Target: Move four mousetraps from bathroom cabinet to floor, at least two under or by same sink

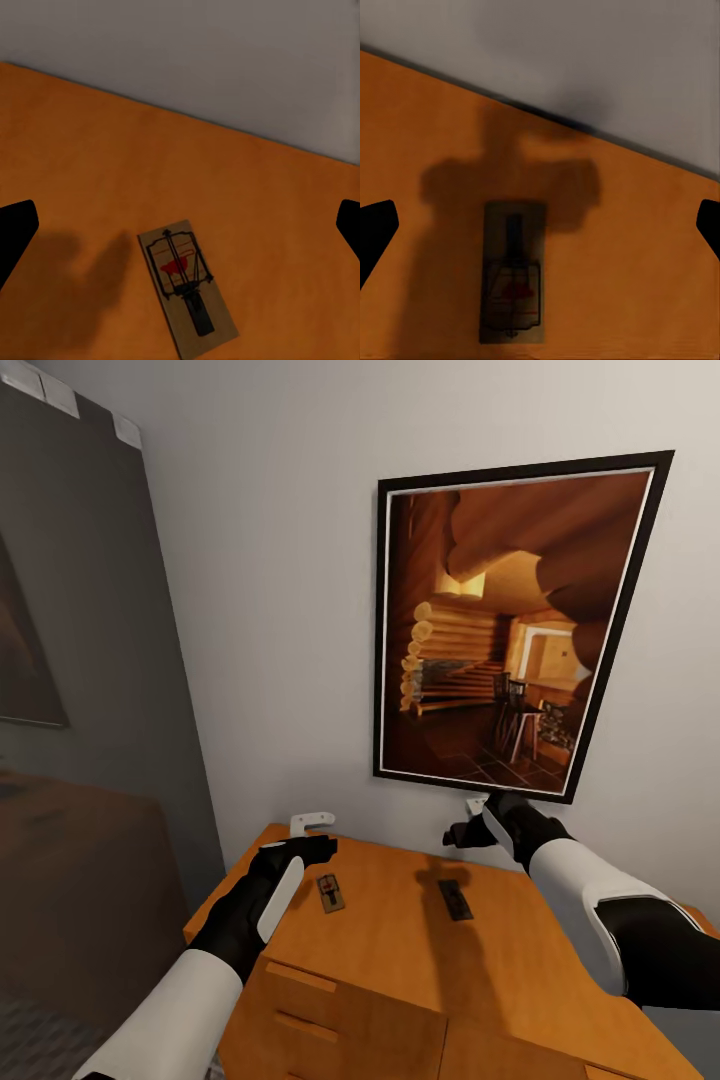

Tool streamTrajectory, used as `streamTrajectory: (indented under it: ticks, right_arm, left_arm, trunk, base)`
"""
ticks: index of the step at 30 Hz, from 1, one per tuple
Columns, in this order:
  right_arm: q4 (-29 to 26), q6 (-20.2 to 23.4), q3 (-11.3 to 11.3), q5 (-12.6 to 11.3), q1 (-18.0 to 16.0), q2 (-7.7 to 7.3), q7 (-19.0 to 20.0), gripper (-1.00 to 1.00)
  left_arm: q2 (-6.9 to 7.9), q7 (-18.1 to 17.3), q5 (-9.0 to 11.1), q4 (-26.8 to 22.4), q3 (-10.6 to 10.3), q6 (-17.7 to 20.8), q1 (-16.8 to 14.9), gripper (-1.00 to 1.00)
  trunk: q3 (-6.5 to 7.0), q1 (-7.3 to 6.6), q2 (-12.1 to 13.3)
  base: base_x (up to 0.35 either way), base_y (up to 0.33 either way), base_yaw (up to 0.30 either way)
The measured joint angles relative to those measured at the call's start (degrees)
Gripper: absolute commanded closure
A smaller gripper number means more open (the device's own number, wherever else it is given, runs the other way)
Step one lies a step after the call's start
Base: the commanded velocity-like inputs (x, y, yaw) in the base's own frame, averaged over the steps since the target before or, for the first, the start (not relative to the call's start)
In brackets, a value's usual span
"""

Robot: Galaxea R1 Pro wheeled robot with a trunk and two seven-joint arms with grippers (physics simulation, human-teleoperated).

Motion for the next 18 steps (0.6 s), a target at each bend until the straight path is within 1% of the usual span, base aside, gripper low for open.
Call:
streamTrajectory:
  ticks: [10, 18]
  right_arm:
    - [1.3, 0.0, -0.1, 0.0, 0.0, 0.0, -0.2, -1.0]
    - [1.6, 0.0, -0.1, 0.0, 0.0, -0.01, -0.2, -1.0]
  left_arm:
    - [0.04, 0.0, 0.0, 0.0, 0.0, 0.0, 0.0, -1.0]
    - [0.05, 0.0, 0.0, 0.0, 0.0, 0.0, 0.0, -1.0]
  trunk:
    - [0.0, 0.0, 0.0]
    - [0.01, 0.01, 0.0]
  base:
    - [-0.004, 0.002, 0.0]
    - [-0.127, 0.09, 0.0]
